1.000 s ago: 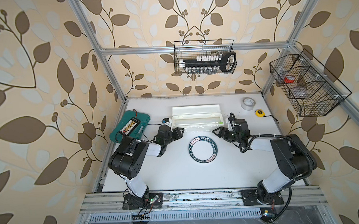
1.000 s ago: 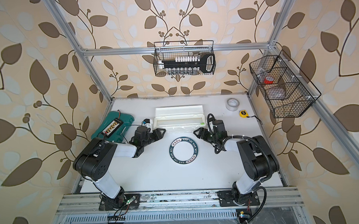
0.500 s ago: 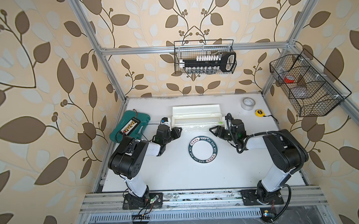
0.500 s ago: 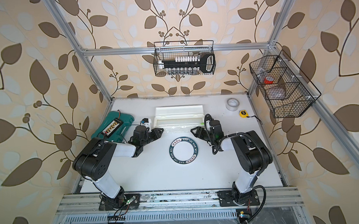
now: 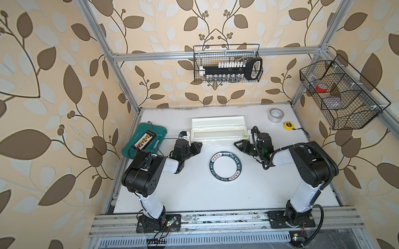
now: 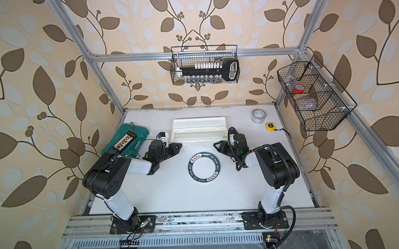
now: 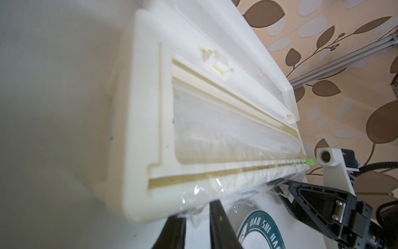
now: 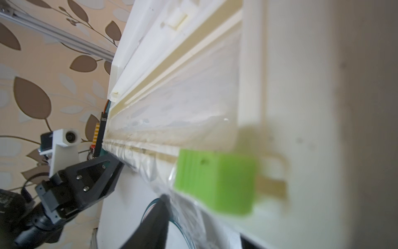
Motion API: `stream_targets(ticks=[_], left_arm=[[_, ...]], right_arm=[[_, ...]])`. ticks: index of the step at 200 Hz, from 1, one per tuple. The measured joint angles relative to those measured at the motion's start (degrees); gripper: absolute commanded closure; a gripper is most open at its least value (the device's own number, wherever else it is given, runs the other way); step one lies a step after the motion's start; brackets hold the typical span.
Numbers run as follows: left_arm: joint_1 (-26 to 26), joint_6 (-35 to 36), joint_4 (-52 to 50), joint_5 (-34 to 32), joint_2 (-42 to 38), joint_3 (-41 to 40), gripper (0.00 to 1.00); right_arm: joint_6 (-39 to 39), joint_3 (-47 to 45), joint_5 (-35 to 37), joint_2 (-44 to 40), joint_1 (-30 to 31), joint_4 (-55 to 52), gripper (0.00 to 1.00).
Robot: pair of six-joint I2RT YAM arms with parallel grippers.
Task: Wrap the plate with plastic wrap
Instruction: Pull the plastic wrap from the plastic wrap cutting box.
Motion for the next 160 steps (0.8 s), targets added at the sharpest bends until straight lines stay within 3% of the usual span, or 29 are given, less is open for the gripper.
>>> stream_targets(ticks=[26,38,54,107,160], left_arm=[[0.66,-1.6,-0.42,0.26,-0.31,-0.33,0.92],[1.11,-2.89,-1.27,0.52,-0.98,-0.33,1.0],[1.84,-3.91,-4.59,1.05,-3.1,0.15,1.0],[5.25,-6.71,-21.97,3.5,-10.67,9.99,1.0],[5.99,-4.55,-44.11,4.9,-10.56,30.34,1.0]], right_arm=[[1.55,-0.5,-1.27,-0.76,-0.02,1.57,0.86],[2.64,-0.9,-1.84,-1.92,-0.02,1.84,0.9],[4.46,-0.96,-2.6,-4.48,-0.02,1.51,0.95],[7.15,6.97,-3.43,-11.02,-0.24,-9.07,0.99],[7.82,19.47,-3.37,-11.06,-1.31,-20.94,1.0]])
